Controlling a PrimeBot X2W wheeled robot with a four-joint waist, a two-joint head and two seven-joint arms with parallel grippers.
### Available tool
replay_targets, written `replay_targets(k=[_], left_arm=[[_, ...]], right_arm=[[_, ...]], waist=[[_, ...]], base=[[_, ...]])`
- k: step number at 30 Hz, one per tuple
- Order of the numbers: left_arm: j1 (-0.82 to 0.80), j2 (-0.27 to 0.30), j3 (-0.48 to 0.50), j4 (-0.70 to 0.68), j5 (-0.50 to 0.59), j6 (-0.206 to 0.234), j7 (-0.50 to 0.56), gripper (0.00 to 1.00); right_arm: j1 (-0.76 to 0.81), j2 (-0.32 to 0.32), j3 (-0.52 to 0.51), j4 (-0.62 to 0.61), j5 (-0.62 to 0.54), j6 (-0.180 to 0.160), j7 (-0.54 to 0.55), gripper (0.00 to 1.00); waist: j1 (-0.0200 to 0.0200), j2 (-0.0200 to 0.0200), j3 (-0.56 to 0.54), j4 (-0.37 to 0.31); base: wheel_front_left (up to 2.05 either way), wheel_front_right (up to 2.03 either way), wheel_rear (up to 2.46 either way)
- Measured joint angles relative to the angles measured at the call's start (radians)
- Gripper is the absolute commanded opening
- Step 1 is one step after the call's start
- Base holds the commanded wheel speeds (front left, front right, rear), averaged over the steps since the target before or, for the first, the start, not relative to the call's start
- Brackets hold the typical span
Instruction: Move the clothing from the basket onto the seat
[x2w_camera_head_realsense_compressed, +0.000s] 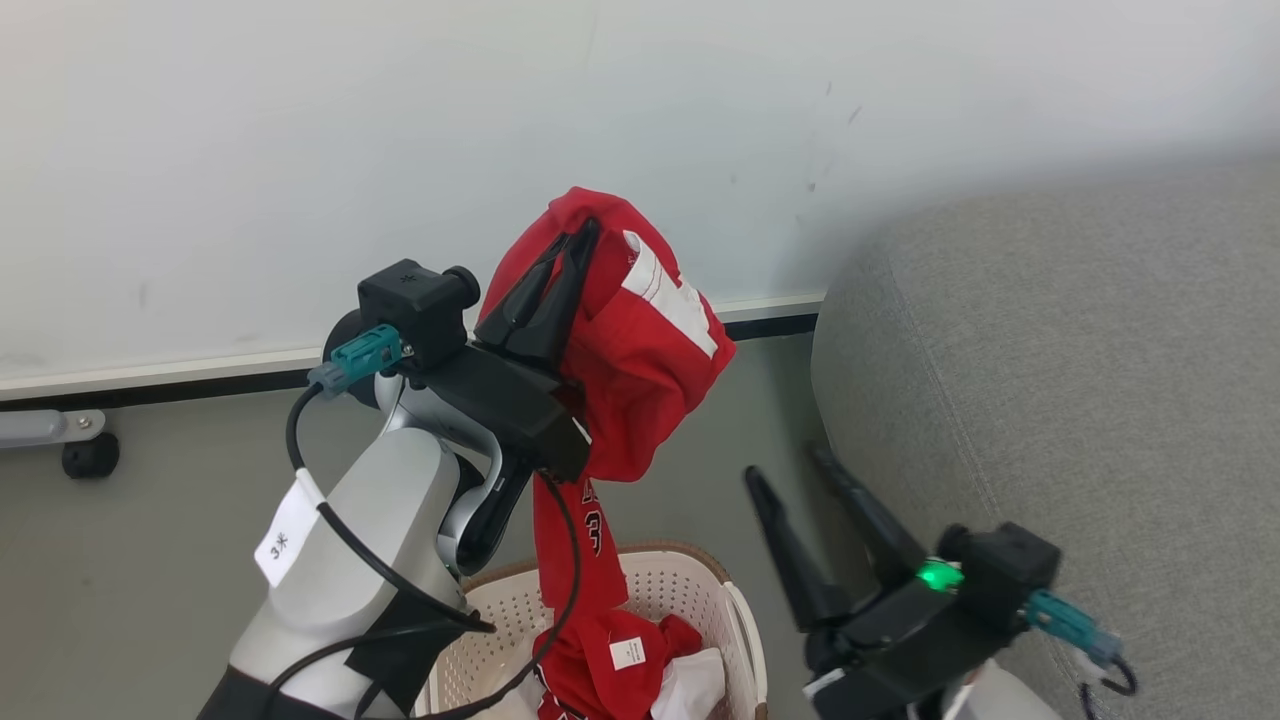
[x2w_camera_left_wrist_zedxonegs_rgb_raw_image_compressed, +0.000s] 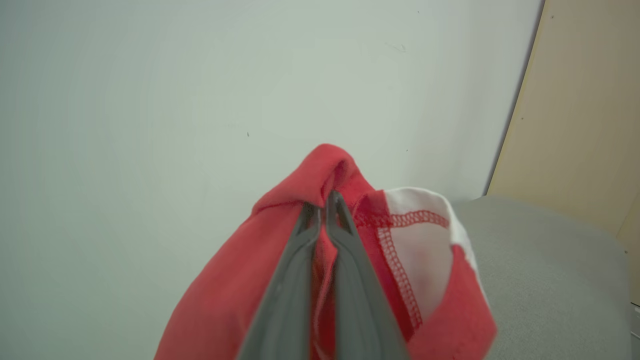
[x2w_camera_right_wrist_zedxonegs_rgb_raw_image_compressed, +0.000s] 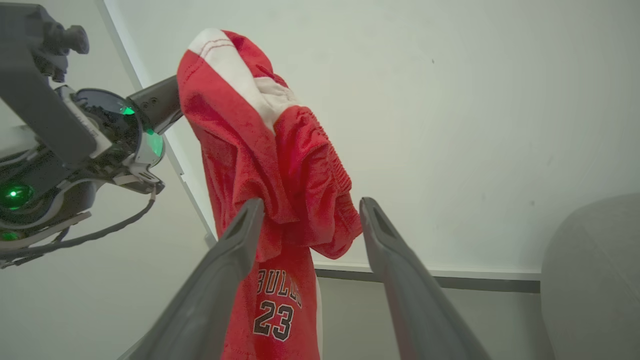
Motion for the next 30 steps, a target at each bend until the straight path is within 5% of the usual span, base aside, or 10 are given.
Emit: replay_targets(k=[10,30], left_arm=[[-0.022,-0.016,-0.024,-0.019,-0.008,0.000,0.015,0.00],[-0.023,-0.033,-0.129,-0.068,-0.051,0.000,0.040,0.00]], right_arm=[[-0.118,0.009,0.164,0.083,0.031,0.000,0.019,1.00],[-0.384,0.053,0.307,0.411,0.186,0.000,0.043,1.00]], waist=[[0.0001,0.0000,0.010,0.021],[0.0001,0.0000,0.027,0.124]], base=[[0.00,0.00,0.00],[0.00,0.00,0.00]])
